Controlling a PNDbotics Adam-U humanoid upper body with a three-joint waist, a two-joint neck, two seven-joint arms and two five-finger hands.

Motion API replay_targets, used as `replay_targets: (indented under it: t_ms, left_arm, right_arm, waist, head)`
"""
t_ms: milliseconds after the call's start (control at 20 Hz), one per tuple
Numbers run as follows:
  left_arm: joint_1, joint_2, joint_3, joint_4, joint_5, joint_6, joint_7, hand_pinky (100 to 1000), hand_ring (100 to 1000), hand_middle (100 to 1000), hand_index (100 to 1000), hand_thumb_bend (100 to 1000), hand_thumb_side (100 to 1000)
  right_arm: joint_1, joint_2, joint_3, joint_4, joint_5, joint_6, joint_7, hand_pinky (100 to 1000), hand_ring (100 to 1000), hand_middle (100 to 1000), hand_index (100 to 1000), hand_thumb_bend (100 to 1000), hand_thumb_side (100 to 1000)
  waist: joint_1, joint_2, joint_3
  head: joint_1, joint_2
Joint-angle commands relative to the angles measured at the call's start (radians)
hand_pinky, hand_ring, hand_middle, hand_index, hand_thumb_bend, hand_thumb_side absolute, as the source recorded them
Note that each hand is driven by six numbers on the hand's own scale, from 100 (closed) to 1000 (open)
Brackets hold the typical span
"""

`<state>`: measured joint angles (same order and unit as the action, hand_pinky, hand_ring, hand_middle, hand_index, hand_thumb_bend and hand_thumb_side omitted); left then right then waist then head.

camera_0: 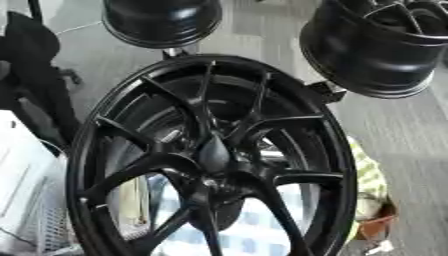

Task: Pull the pin out of the wheel hub.

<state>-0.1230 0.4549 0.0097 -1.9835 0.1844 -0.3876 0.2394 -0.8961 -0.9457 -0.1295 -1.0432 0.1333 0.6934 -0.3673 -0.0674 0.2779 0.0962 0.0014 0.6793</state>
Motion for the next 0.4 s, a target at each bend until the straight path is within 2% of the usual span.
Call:
replay_targets:
  t_ms: [50,200,350,400]
  left_arm:
    - [-0.011,0.007,0.009,-0.017,-0.005,-0.01,0.002,857,737,677,839,100,724]
    - [-0.02,0.01,0.01,-0.017,-0.003,-0.021,0.004,856,737,677,839,100,720]
    - [-0.033,0.015,0.011,-0.017,0.001,-0.035,0.007,856,738,679,839,100,714]
    - [-0.038,0.017,0.011,-0.017,0.002,-0.041,0.007,856,738,679,839,100,713]
  right_arm:
    - [0.047,-0.036,-0.012,-0.245,-0.124,-0.078,-0.034,784,770,763,860,210,293]
    - [0.137,0.002,-0.024,-0.517,-0.191,-0.158,-0.073,785,768,758,854,194,281]
    - [0.23,0.048,-0.029,-0.78,-0.164,-0.222,-0.111,789,769,751,847,204,249]
    - [0.257,0.063,-0.027,-0.859,-0.143,-0.239,-0.114,791,770,751,846,339,273]
  waist:
    - [0.005,-0.013,0.0]
    - [0.01,-0.009,0.0]
    - [0.016,-0.006,0.001]
    - [0.018,-0.005,0.0]
  head:
    - [0.003,-0.014]
    - [0.006,-0.017]
    - [0.011,-0.02]
    - [0.012,-0.021]
